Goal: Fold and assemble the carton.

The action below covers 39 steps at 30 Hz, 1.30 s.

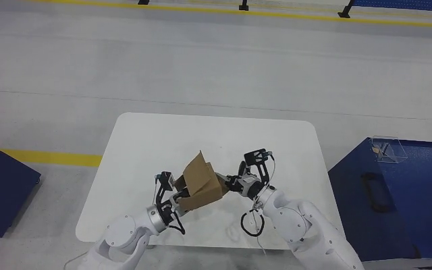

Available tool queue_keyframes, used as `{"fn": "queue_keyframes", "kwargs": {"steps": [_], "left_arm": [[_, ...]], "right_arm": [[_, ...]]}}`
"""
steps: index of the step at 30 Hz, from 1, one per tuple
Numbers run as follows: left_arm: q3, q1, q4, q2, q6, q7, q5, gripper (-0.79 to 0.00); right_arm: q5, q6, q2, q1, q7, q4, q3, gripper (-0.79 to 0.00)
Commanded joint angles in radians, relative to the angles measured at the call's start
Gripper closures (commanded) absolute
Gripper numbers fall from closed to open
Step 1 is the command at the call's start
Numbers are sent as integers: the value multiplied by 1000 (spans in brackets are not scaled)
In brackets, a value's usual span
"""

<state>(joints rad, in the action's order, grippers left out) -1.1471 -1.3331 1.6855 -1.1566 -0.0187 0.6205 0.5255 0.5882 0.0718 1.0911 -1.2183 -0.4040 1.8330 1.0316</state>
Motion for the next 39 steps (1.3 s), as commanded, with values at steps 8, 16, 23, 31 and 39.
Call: {"fn": "queue_keyframes", "kwargs": {"steps": [8,16,23,31,39], "left_arm": [[-5,10,-15,-3,-1,8,11,0],[-10,11,-18,-4,5,8,8,0],[-11,14,-17,-6,6,9,11,0],[-9,18,-16,-8,6,27,11,0],[-1,23,-11,-11,3,36,3,0]], "right_arm": [[-9,25,19,36,-22,-23,-32,-785],[3,29,31,44,-41,-23,-53,-785],[-24,23,31,28,-33,-19,-6,-785],[-138,26,12,-43,-45,-39,184,-785],[-211,-7,9,-74,-202,-121,180,-785]]}}
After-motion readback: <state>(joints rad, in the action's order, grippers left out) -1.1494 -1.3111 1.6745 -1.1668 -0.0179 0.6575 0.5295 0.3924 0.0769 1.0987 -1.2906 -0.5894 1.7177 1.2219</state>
